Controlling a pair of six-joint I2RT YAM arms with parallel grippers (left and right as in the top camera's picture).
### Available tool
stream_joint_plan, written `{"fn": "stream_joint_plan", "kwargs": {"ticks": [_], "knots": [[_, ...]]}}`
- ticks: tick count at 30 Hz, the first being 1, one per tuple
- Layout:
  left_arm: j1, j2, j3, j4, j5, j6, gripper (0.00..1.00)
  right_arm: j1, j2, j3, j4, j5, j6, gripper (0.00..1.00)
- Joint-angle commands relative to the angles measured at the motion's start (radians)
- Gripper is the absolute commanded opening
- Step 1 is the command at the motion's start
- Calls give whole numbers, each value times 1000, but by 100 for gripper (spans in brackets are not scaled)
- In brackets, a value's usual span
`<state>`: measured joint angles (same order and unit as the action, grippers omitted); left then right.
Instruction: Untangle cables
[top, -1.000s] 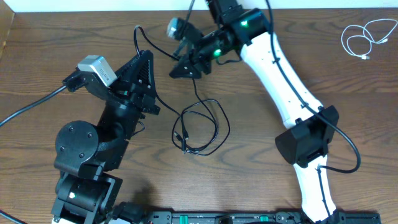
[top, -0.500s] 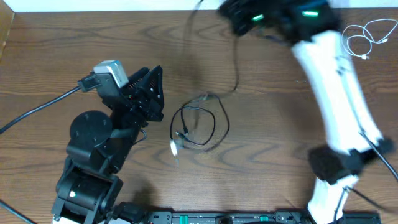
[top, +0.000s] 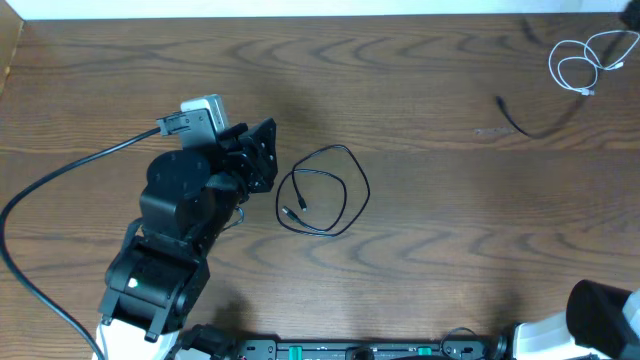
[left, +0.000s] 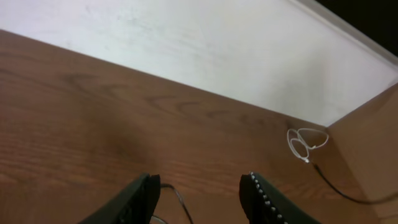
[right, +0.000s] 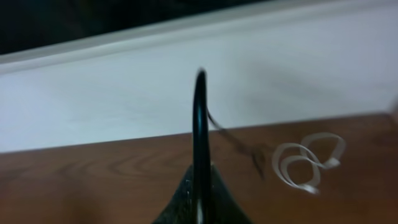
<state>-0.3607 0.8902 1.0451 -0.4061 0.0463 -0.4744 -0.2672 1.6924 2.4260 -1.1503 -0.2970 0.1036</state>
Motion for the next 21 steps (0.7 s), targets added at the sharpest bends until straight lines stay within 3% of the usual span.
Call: {"fn": "stream_joint_plan", "kwargs": {"ticks": [1, 9, 13, 21], "knots": [[2, 15, 26, -9, -12, -1, 47, -97, 25, 0, -1, 3, 16, 1], [2, 25, 26, -9, -12, -1, 47, -269, 112, 0, 10, 31, 16, 1], [2, 25, 26, -10, -12, -1, 47, -340, 186, 0, 18, 153, 92, 1], [2, 37, 26, -9, -12, -2, 47, -427, 344, 0, 167, 190, 127, 1]]}}
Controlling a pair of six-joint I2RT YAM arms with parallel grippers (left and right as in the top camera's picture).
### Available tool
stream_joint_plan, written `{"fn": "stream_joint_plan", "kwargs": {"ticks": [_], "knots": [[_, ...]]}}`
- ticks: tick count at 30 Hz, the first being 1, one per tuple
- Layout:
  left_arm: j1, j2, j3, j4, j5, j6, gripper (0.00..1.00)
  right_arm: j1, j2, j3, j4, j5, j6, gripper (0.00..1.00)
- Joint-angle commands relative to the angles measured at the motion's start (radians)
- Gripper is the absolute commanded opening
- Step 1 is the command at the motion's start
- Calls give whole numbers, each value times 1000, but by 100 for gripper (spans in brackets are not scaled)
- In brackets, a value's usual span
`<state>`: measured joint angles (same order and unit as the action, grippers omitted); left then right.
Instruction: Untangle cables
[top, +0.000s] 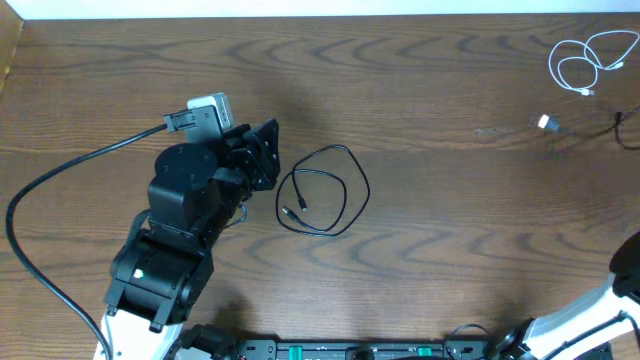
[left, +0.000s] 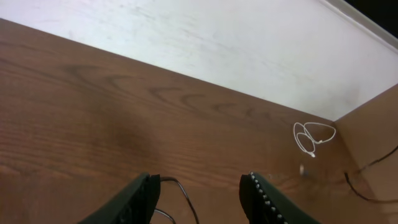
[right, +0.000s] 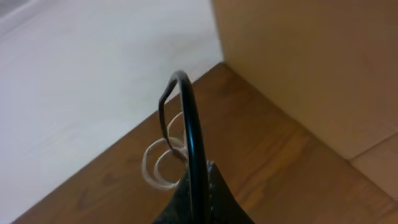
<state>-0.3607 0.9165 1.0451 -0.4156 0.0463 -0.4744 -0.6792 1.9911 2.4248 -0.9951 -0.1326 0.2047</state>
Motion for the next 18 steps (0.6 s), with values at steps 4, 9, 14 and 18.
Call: {"fn": "stream_joint_plan", "kwargs": {"ticks": [4, 9, 14, 18], "knots": [[2, 38, 26, 1, -12, -4, 47, -15, 145, 1, 1, 26, 26, 1], [2, 63, 26, 5, -12, -17, 47, -13, 281, 1, -15, 21, 28, 65], [2, 77, 26, 21, -12, -17, 47, -13, 313, 2, -60, 18, 56, 99], [2, 78, 26, 24, -12, -17, 47, -13, 298, 2, -96, -93, 68, 99]]}}
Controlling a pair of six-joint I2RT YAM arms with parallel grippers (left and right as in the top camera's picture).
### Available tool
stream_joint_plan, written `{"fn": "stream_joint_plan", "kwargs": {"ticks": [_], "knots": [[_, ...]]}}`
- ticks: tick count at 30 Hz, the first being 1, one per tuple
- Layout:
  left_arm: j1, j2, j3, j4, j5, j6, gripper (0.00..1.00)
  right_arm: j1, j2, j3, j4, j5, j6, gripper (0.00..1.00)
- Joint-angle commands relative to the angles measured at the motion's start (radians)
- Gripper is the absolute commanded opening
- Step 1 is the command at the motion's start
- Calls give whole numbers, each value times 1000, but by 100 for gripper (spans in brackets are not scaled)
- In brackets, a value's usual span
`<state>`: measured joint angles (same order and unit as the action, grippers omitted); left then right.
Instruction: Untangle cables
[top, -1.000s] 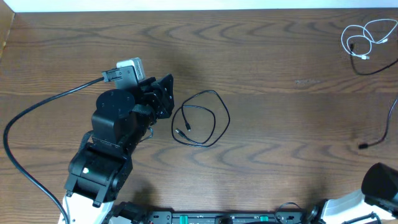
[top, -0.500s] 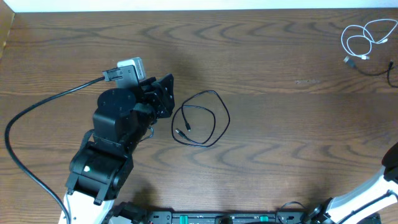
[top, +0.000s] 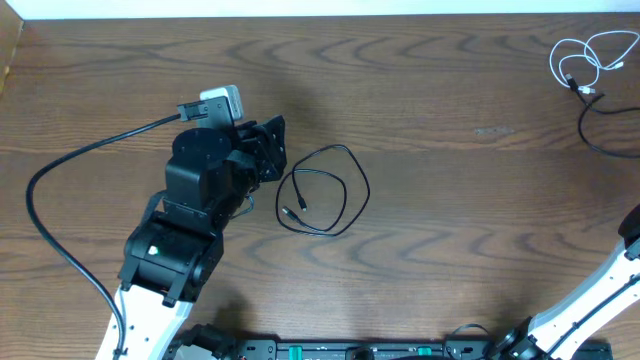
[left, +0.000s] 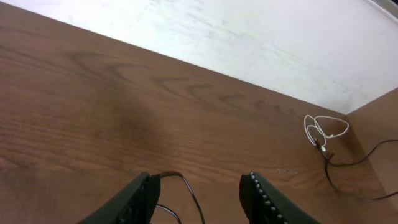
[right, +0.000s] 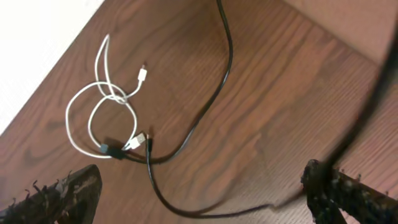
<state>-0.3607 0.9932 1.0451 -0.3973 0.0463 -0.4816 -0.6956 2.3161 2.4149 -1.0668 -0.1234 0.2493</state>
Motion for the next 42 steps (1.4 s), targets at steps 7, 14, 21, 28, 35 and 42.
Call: {"fn": "stream_joint_plan", "kwargs": {"ticks": [7, 14, 21, 28, 35, 42], "knots": [[2, 1, 26, 5, -12, -9, 47, 3, -77, 12, -167, -319, 27, 99], [2, 19, 26, -13, 15, -9, 47, 53, -147, 12, -288, -547, -156, 99], [5, 64, 26, -108, 50, 49, 47, 318, -149, 11, -475, -561, -406, 98], [99, 63, 26, -237, 51, 51, 47, 638, -142, 10, -493, -303, -357, 97], [127, 104, 14, -362, 103, 130, 47, 868, -137, -7, -468, -63, -158, 99], [174, 266, 8, -359, 104, 87, 47, 1032, -136, -156, -454, -58, -45, 88]]}}
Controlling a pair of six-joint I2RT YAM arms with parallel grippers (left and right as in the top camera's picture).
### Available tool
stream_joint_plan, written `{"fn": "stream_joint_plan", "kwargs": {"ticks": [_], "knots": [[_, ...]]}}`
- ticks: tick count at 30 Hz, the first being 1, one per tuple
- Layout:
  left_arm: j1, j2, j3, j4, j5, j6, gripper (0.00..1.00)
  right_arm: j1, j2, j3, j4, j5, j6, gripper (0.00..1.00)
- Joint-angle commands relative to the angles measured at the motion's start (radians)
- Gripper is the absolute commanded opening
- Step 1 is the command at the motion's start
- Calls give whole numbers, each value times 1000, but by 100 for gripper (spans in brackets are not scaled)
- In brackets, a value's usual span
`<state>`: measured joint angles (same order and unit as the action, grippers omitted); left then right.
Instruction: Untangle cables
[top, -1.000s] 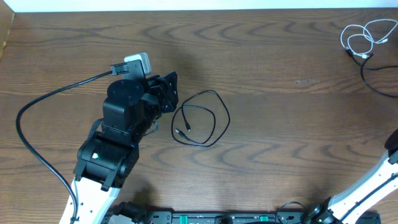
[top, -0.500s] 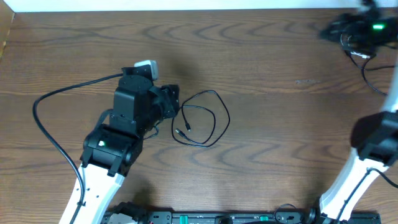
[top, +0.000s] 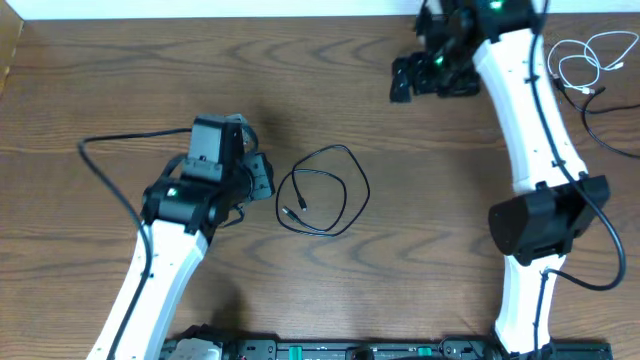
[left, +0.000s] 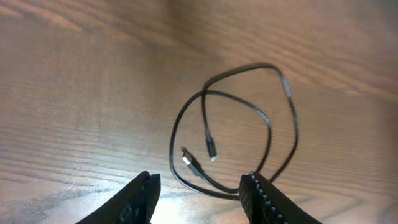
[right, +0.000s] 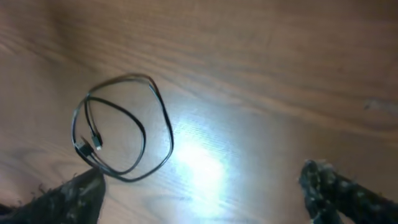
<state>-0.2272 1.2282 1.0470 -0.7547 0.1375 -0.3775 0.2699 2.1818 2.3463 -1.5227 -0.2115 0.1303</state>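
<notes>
A black cable (top: 323, 190) lies coiled in loose loops mid-table, both plug ends inside the coil. It also shows as the black coil (left: 236, 127) in the left wrist view and the coil (right: 121, 127) in the right wrist view. My left gripper (top: 262, 175) stands open just left of it, tilted down, with nothing between the fingers (left: 142, 198). My right gripper (top: 420, 75) hangs open high over the back of the table, empty. A white cable (top: 585, 55) lies looped at the far right corner, and a second black cable (top: 592, 128) lies beside it.
The right arm (top: 530, 140) reaches from the front right up across the table's right half. The left arm's own lead (top: 110, 185) curves over the table at the left. A white wall borders the table's back edge (top: 200, 15).
My right gripper was open low over the white and black cables in the far right corner; it is now high over the table's back middle. My left gripper now tilts down at the coil.
My right gripper was shut on the second black cable, whose end trailed over the right of the table. It still held it farther right. Then it was open, with that cable lying beside the white one. Now it is away from that corner.
</notes>
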Motion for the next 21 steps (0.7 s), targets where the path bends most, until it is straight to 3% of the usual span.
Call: {"fn": "stream_joint_plan", "kwargs": {"ticks": [1, 7, 12, 17, 21], "knots": [[46, 33, 6, -4, 13, -17, 47, 80, -2, -113, 10, 39, 86, 87], [76, 27, 6, -8, 12, -10, 47, 184, -2, -317, 108, 82, 201, 88], [95, 27, 6, -8, 8, 7, 47, 310, -2, -497, 302, 82, 266, 85], [177, 27, 6, -27, 9, 11, 52, 388, -2, -620, 419, 136, 279, 97], [200, 27, 6, -41, 9, 28, 52, 401, -2, -716, 493, 206, 315, 99]]}}
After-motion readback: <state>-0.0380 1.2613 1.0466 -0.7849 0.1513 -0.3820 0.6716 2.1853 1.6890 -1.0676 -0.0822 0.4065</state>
